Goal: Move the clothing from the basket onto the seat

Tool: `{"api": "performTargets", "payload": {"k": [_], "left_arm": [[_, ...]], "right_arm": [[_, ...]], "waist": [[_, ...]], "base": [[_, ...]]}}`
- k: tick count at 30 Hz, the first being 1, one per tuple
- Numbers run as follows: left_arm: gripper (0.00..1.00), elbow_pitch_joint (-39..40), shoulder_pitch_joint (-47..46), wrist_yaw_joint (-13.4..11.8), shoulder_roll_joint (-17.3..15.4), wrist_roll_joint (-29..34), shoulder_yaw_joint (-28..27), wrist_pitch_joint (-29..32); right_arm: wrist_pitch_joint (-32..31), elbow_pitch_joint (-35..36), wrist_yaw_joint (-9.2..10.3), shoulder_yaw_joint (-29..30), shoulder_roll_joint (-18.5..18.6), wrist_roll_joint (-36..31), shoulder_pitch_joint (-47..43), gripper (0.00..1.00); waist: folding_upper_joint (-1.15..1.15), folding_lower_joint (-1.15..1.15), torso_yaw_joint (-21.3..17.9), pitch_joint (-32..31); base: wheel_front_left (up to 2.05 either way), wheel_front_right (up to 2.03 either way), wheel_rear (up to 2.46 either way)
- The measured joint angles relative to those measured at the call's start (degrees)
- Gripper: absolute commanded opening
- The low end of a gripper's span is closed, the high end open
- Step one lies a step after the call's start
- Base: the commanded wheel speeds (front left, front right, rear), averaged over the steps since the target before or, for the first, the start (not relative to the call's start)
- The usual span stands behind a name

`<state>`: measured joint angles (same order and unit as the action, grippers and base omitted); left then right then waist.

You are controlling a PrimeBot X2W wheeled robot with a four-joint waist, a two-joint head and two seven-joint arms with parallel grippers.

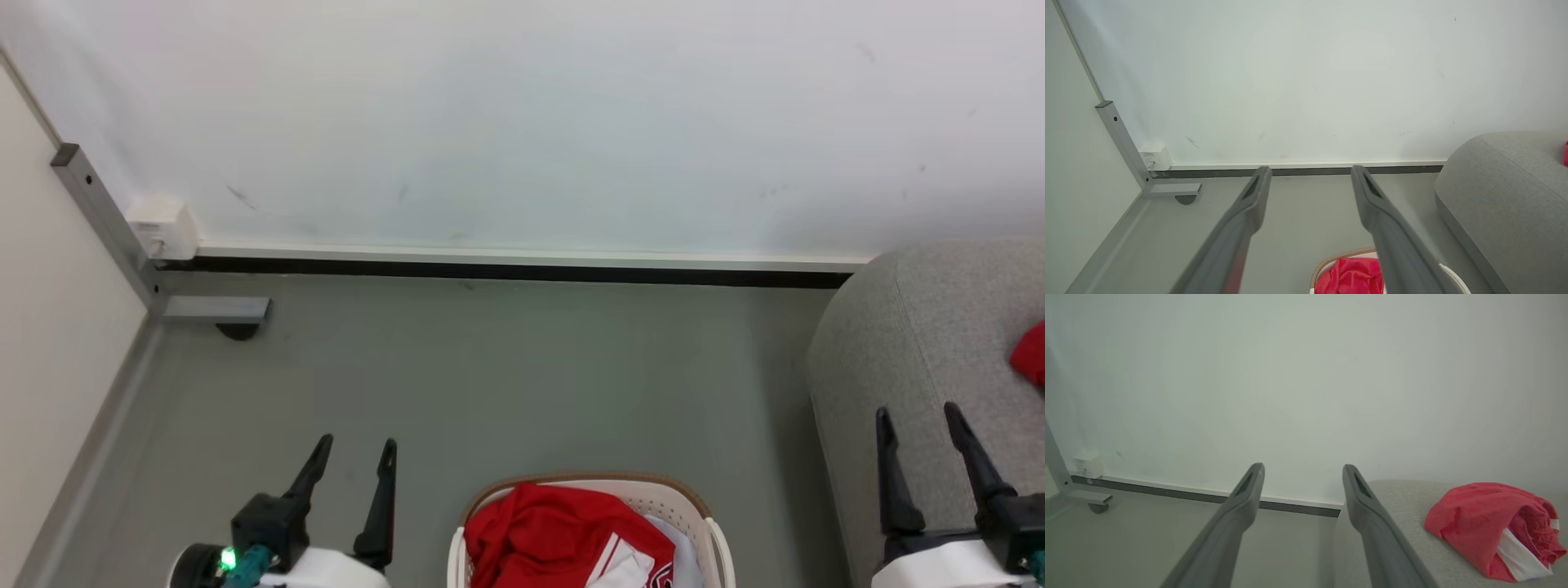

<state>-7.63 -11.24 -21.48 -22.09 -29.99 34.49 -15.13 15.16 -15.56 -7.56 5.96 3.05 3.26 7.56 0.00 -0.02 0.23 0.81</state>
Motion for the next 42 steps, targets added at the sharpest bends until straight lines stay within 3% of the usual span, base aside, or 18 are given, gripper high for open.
{"api": "performTargets", "payload": {"k": [11, 20, 33, 42], "left_arm": [[1.0, -4.44, 8.96, 9.2, 5.8, 8.53, -14.4, 0.0], [1.0, -6.31, 11.32, 14.9, 9.76, 14.43, -21.95, 0.0], [1.0, -7.15, 11.67, 19.93, 14.03, 19.45, -27.73, 0.0], [1.0, -7.44, 11.74, 21.7, 15.67, 21.93, -30.12, 0.0]], "right_arm": [[0.0, -0.75, 0.0, -2.35, -0.16, 0.6, -4.81, 1.0], [0.0, -3.0, 0.0, -2.42, -0.18, 1.82, -5.92, 1.0], [0.0, -3.79, 0.0, -2.88, -0.18, 2.45, -5.94, 1.0], [0.0, -3.94, 0.0, -3.26, -0.18, 2.88, -5.95, 1.0]], "waist": [[0.0, 0.01, 0.69, -2.58], [0.0, 0.01, 0.64, -3.66], [0.0, 0.02, 0.79, -4.02], [0.0, 0.01, 0.69, -3.82]], "base": [[0.0, 0.0, 0.0], [0.0, 0.0, 0.0], [0.0, 0.0, 0.0], [0.0, 0.0, 0.0]]}}
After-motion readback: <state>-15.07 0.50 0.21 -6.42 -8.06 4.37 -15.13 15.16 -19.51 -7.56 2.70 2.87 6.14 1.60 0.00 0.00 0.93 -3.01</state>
